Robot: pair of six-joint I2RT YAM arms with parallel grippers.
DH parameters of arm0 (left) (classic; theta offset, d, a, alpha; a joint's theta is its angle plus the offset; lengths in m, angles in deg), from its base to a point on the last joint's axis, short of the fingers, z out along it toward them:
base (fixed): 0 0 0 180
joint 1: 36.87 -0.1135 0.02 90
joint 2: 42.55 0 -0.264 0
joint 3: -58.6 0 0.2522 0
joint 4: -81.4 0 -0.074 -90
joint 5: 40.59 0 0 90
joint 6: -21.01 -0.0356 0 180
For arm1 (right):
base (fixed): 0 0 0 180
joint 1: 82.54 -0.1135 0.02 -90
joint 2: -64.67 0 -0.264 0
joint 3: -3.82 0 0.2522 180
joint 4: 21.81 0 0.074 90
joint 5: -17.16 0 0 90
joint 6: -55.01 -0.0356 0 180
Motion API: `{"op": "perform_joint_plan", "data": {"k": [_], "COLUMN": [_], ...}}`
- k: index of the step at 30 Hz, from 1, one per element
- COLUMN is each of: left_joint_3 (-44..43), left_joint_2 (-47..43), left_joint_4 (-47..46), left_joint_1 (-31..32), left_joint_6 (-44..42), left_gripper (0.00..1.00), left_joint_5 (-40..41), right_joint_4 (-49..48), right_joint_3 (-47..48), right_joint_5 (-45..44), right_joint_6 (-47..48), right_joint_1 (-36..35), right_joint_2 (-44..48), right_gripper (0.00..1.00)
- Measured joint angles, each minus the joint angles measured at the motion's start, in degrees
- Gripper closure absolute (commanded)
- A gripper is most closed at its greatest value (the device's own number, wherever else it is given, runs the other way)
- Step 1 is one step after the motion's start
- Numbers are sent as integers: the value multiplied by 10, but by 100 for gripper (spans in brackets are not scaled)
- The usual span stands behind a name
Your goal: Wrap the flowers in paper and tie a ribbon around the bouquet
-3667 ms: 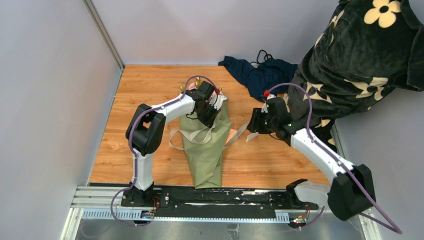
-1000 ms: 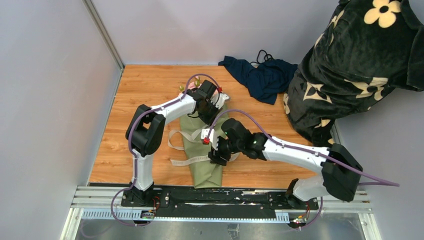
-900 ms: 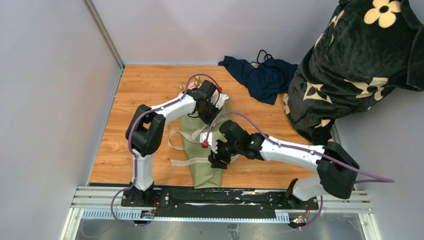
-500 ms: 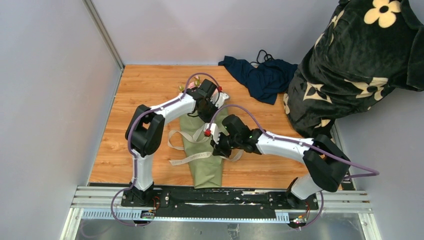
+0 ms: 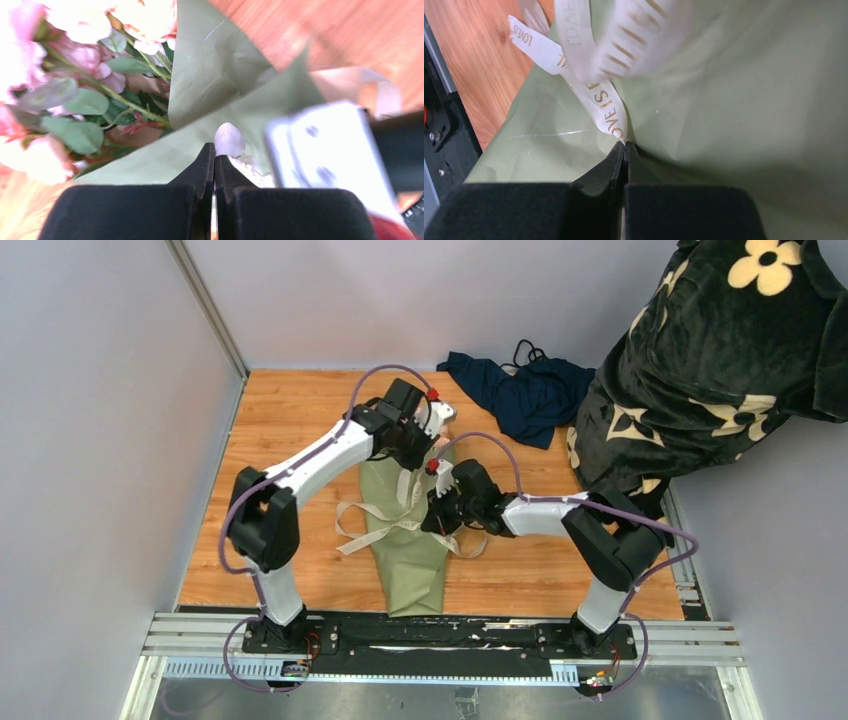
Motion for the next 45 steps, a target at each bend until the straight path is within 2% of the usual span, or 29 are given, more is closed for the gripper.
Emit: {"op": "perform_joint_plan", "data": {"k": [5,8,11,14,15,17,18,19,21,22,26,28,34,36,39,43,45], "left_joint_3": [-1,-10,-12,-2,3,19,26,34,46,50,49,46,44,78,170,264,281], "left_joint_2": [-109,-164,-198,-205,-202,-191,-185,-178,-167,-163,-164,-164,-167,-173,-180,-180,-180], "left_joint_4": [26,52,73,94,100,118,126,136,157,170,195,204,195,167,123,60,32], "left_joint_1": [10,40,96,167,182,218,230,239,248,250,242,220,37,6,4,10,10], "left_joint_6": [-27,-49,-72,-111,-122,-149,-161,-176,-209,-224,-267,-285,-351,-372,-404,-427,-427], "left_gripper": [100,100,99,93,89,72,61,44,29,26,23,22,14,10,1,0,0], "left_joint_5": [-35,-58,-77,-99,-104,-118,-125,-134,-147,-151,-132,-131,-157,-155,-152,-150,-146], "right_joint_4": [-22,-34,-43,-49,-50,-53,-53,-52,-49,-46,-35,-32,-31,-31,-30,-31,-31], "right_joint_3": [5,13,32,35,35,35,36,37,43,47,56,57,57,57,57,57,57], "right_joint_5": [1,6,16,28,31,40,43,46,52,54,58,61,69,73,81,85,87], "right_joint_6": [-49,-69,-80,-89,-90,-94,-94,-93,-91,-88,-82,-79,-76,-76,-77,-79,-81], "right_joint_1": [2,6,12,23,26,34,37,40,41,42,42,42,42,42,42,43,43], "right_joint_2": [-31,-37,-56,-66,-67,-70,-70,-71,-76,-77,-79,-79,-79,-79,-79,-79,-79], "right_gripper": [100,100,100,100,100,100,100,100,100,100,100,100,100,100,100,100,100]}}
